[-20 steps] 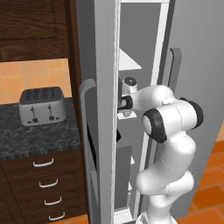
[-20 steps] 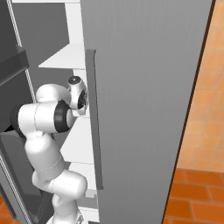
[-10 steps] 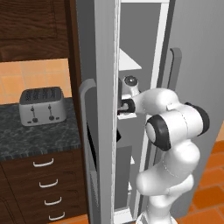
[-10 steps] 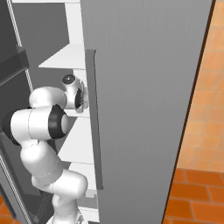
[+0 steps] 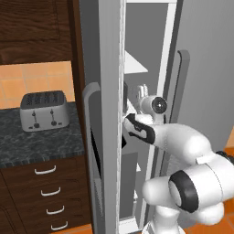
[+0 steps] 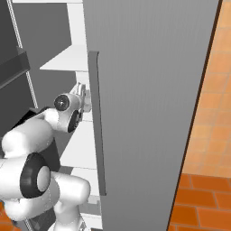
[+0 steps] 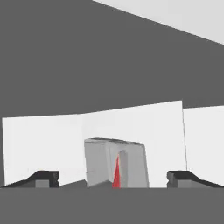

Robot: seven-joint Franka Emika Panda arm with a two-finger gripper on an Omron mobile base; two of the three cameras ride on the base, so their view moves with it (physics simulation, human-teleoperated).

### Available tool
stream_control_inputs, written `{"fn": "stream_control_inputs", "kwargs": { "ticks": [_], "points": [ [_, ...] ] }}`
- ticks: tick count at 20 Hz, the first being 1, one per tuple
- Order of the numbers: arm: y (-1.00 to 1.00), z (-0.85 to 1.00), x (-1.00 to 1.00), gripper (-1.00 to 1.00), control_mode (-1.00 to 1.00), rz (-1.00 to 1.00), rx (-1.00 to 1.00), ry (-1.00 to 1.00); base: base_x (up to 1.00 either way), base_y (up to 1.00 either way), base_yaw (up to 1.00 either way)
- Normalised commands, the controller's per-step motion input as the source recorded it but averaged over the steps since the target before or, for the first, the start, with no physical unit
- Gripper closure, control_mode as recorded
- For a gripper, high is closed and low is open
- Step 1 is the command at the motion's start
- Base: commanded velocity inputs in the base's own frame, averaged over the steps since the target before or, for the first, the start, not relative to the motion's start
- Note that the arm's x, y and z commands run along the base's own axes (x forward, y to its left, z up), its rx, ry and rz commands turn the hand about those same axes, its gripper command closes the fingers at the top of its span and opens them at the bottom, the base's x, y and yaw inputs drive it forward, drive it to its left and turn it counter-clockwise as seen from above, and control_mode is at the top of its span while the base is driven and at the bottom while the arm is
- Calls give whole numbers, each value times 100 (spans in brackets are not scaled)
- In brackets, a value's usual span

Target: Take the meat container that has the steak and place it on the second highest rack of the freezer. Then take the vegetable container that has the garlic and eggplant and place it on the highest rack of the freezer.

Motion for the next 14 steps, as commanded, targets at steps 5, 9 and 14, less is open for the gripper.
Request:
{"fn": "stream_control_inputs", "kwargs": {
  "ticks": [5,9,14],
  "points": [
    [-1,100,-100,-100,-100,-15,17,-5,0,0,0],
    [0,100,-100,-100,-100,-6,19,8,0,0,0],
    [0,100,-100,-100,-100,-4,11,15,0,0,0]
  ]
}}
